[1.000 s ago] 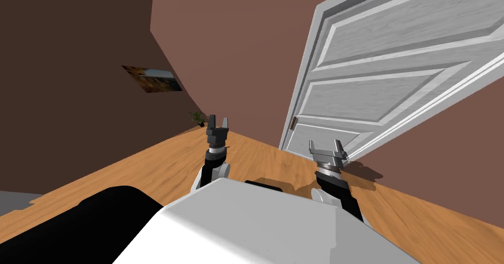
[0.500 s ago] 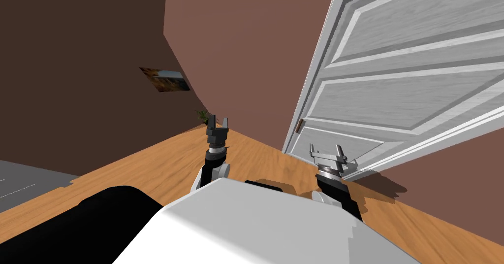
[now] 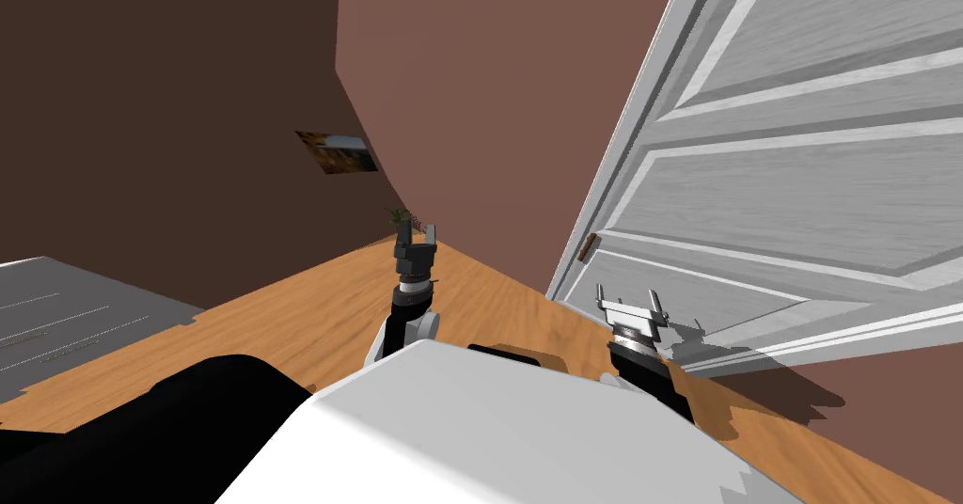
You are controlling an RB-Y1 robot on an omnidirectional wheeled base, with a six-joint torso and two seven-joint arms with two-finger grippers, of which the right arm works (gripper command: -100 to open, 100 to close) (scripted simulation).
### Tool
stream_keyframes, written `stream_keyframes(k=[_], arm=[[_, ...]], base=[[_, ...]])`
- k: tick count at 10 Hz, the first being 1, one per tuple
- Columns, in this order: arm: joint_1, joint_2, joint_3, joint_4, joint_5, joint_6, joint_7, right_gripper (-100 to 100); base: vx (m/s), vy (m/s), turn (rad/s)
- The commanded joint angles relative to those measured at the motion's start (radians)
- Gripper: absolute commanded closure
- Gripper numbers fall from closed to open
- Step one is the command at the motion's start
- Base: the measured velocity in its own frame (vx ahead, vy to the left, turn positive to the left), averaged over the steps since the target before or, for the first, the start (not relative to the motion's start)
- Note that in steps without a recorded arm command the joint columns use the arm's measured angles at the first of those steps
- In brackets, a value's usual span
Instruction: Pull the door open
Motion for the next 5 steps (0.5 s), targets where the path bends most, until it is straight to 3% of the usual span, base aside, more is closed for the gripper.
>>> stream_keyframes(k=[1, 5], arm=[[-0.003, -0.007, -0.002, 0.038, -0.033, -0.013, -0.036, -100], [-0.005, -0.027, -0.005, 0.133, -0.114, -0.047, -0.120, -100]], base=[[0.084, -0.036, 0.129], [0.096, -0.049, 0.154]])
